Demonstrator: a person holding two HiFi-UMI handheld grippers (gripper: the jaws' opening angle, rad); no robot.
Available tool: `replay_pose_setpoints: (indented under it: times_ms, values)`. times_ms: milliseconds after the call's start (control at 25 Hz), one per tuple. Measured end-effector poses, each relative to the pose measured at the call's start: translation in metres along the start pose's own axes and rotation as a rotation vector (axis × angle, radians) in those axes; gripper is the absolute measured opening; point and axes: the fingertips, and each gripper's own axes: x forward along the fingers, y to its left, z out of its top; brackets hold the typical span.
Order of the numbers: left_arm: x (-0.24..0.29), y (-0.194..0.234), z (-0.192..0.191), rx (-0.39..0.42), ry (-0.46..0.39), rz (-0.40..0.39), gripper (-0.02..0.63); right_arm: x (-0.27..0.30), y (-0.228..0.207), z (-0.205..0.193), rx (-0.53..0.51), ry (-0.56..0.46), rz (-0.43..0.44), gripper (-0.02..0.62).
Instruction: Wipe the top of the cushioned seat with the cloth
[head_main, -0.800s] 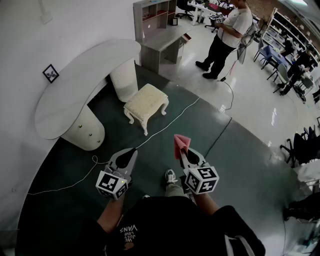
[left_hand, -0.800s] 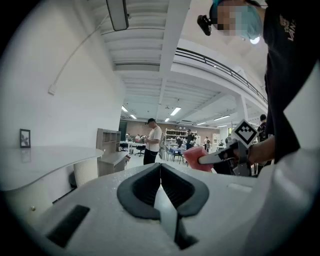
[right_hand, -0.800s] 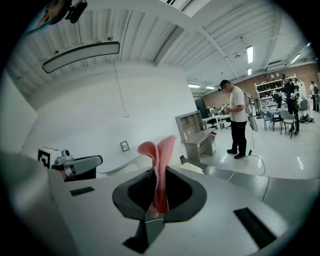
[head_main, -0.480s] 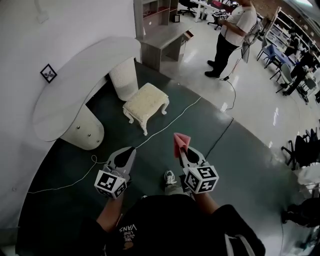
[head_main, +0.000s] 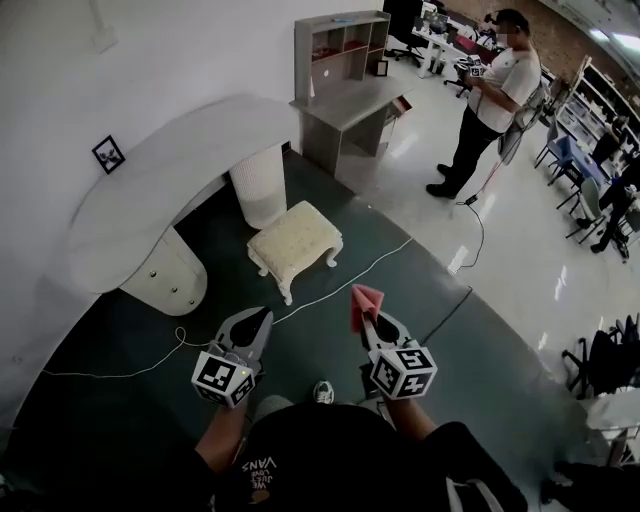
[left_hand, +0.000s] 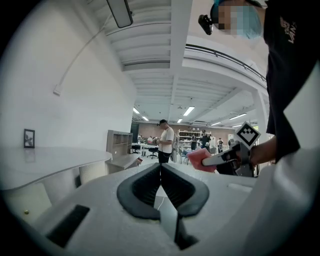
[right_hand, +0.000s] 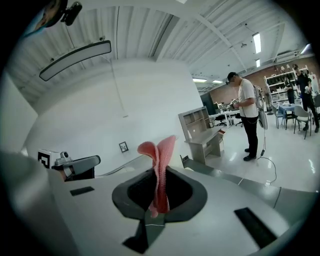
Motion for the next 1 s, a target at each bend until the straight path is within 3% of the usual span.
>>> replay_pose_setpoints:
  times_ms: [360, 1000]
  values:
    - [0.044, 0.030, -0.020, -0.059, 0.072, 0.053, 0.018, 0.062, -0.035, 0.017, 0.017, 0.061, 0.033, 0.028]
    - [0.171, 0.170, 0.021, -0.005, 0.057, -0.079, 0.018, 0.220, -0.044, 0.082, 0.022, 0.043, -0.004, 0.028]
